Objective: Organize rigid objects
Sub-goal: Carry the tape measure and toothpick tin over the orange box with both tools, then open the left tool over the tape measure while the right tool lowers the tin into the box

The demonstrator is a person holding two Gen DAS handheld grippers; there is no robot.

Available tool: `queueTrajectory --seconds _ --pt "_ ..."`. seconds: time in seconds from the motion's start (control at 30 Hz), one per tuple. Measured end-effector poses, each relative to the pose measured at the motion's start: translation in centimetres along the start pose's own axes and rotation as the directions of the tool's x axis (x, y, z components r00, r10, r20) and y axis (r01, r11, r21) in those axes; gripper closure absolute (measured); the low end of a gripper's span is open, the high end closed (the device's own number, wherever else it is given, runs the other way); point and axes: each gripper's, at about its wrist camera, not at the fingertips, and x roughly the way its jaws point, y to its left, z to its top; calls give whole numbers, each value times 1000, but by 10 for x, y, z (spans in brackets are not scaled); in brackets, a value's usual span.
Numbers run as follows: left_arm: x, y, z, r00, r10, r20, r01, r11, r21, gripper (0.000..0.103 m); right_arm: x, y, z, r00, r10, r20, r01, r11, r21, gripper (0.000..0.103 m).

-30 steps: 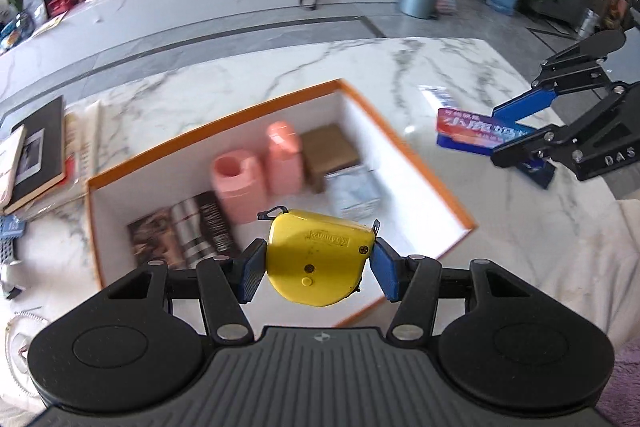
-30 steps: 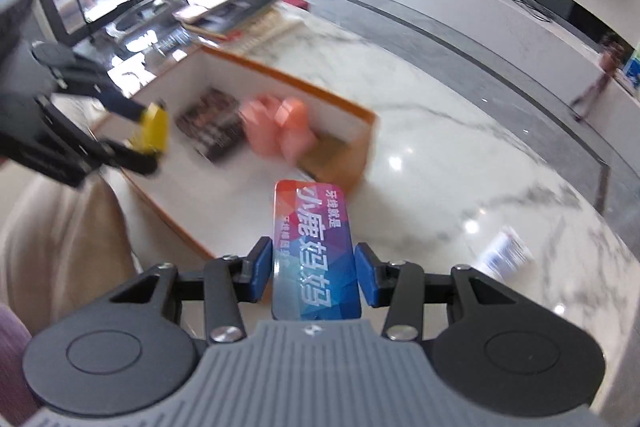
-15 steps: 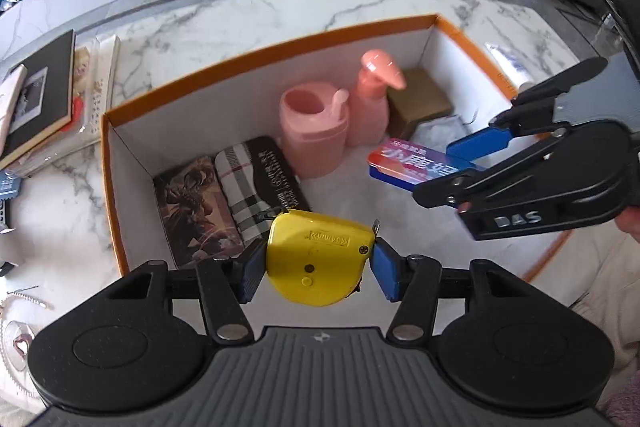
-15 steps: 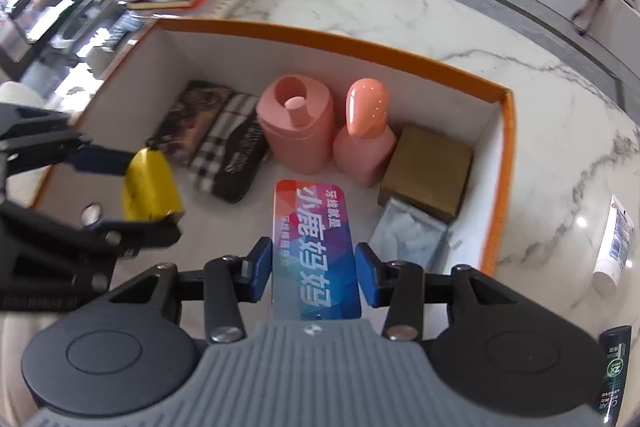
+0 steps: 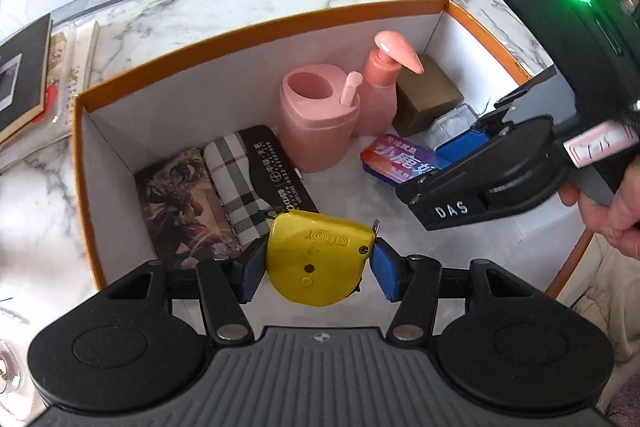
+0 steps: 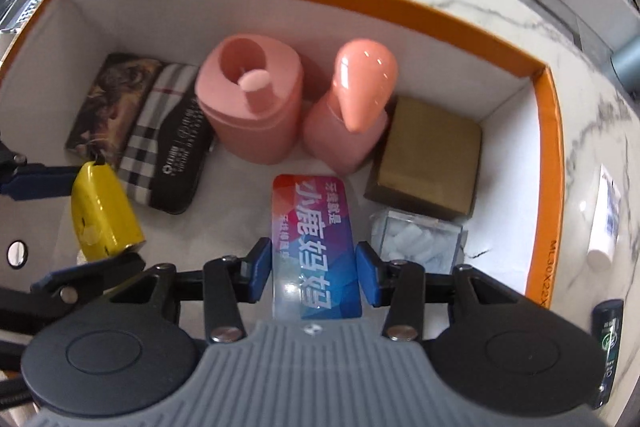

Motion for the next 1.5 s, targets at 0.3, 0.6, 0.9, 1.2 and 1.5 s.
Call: queueTrajectory --seconds 0.3,0.6,0.9,1.2,1.5 --pt "5 3 -3 1000 -21 -16 21 1000 -9 39 -5 -14 -4 998 64 12 -64 998 -19 56" --pt "6 4 -3 999 -25 -23 25 1000 -8 39 -2 -15 -12 960 281 -1 -281 959 -42 85" --pt "6 5 -3 999 -23 -26 23 1000 -13 39 18 -14 0 974 226 -23 -225 973 41 97" --pt "15 -5 14 998 -60 -22 58 997 -47 39 -26 -20 -21 975 185 122 -189 982 19 90" --pt "42 5 29 997 -73 -35 55 930 -363 39 -76 -49 -54 942 38 334 -60 997 56 88"
